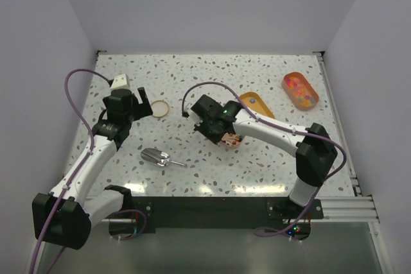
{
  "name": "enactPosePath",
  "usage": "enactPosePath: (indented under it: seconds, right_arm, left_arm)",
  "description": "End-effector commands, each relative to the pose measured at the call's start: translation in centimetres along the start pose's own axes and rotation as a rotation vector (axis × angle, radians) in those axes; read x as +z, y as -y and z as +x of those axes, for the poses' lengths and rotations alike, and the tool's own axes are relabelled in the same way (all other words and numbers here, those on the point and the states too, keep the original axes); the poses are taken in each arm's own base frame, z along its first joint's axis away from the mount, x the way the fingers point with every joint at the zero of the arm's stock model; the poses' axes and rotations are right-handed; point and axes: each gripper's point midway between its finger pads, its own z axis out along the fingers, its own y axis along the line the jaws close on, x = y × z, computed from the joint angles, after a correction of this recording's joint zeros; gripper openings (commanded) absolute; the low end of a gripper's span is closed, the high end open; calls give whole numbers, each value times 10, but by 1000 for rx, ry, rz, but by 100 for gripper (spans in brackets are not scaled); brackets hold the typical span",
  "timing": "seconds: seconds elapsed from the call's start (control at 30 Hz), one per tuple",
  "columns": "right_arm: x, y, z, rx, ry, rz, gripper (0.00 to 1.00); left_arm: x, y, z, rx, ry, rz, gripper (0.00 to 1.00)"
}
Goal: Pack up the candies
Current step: Pick up the storage box at the center of the board, then place the storage box at the center of the board.
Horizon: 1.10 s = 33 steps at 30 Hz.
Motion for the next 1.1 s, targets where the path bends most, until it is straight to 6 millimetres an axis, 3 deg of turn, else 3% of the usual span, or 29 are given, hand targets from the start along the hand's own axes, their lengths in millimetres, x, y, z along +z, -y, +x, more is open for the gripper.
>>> enactPosePath:
  seconds: [0.0, 0.2, 0.23, 0.5, 0.73, 1.07]
  right_arm:
    - [-29, 62, 15, 35, -14, 148, 0]
    - [-38, 142, 26, 111, -8, 236, 0]
    - [-40, 164, 29, 144, -5, 257, 0]
    - [-26, 256, 50, 277, -11, 273, 0]
    - [-3, 294, 82, 371, -8, 247, 0]
    - [13, 312, 104, 411, -35, 240, 0]
  left_arm:
    - [0, 2, -12, -26, 37, 13, 99]
    - [0, 3, -11, -26, 34, 18, 99]
    - [0, 4, -10, -26, 32, 22, 99]
    - [-2, 12, -9, -32, 23, 67, 99]
    - [-2, 10, -10, -29, 25, 55, 99]
    - [0, 11, -8, -25, 17, 57, 99]
